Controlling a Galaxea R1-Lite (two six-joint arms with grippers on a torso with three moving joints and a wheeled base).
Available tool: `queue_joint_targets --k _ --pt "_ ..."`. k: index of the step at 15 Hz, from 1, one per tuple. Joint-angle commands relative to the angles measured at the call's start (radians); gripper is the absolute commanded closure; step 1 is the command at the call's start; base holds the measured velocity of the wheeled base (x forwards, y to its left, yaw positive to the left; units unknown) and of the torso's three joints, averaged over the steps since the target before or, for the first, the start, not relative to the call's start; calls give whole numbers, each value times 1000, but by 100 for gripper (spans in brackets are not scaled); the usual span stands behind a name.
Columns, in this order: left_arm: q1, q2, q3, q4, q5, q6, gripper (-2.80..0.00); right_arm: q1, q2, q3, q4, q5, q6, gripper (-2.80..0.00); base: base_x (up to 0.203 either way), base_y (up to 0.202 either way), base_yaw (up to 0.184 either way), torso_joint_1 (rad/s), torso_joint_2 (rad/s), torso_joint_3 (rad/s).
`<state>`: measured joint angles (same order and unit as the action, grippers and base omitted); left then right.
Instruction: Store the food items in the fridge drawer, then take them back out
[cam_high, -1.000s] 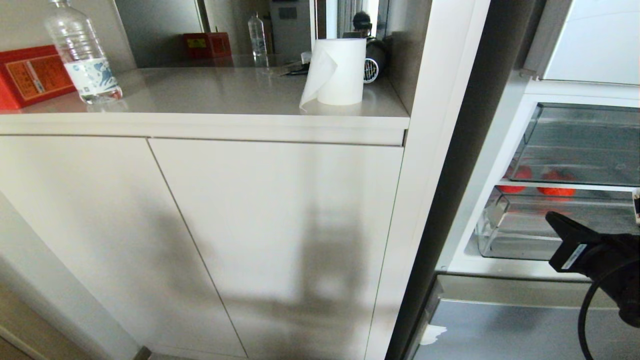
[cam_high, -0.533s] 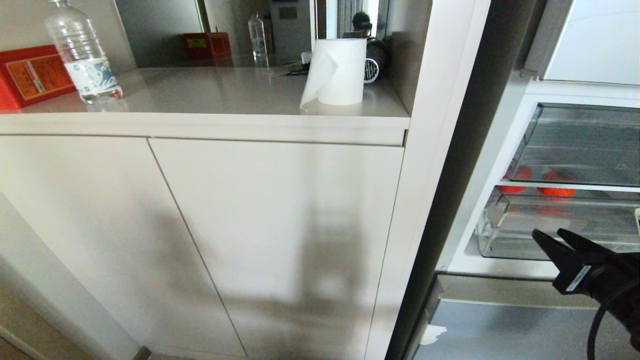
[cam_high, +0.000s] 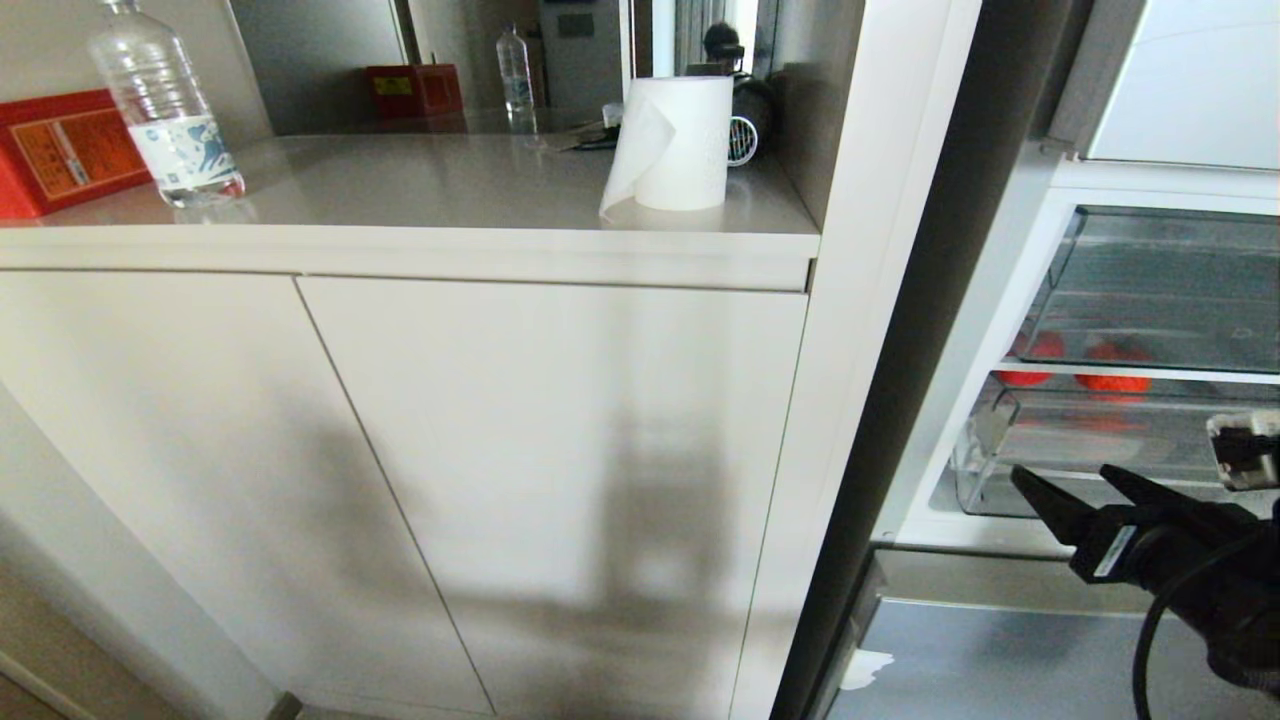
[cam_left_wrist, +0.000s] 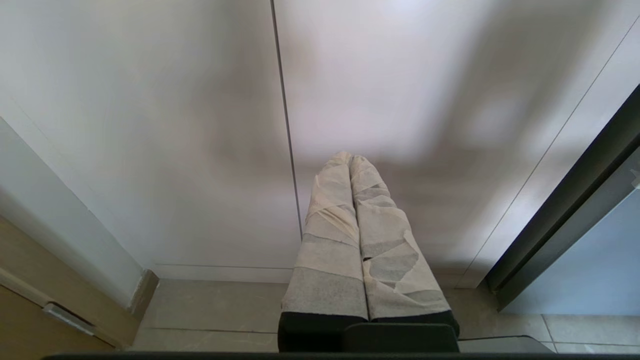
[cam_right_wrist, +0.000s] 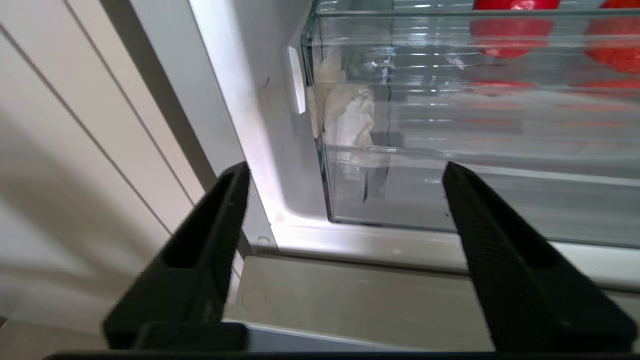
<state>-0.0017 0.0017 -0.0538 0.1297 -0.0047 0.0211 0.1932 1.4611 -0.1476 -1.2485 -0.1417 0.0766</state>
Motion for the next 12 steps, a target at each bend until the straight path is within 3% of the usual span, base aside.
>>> queue_joint_targets --k 1,12 --pt "0 0 0 1 0 0 0 0 41 -26 -8 -3 -1 -280 0 0 0 0 0 0" --pt "0 0 0 1 0 0 0 -1 178 -77 -101 -13 0 -280 0 0 0 0 0 0"
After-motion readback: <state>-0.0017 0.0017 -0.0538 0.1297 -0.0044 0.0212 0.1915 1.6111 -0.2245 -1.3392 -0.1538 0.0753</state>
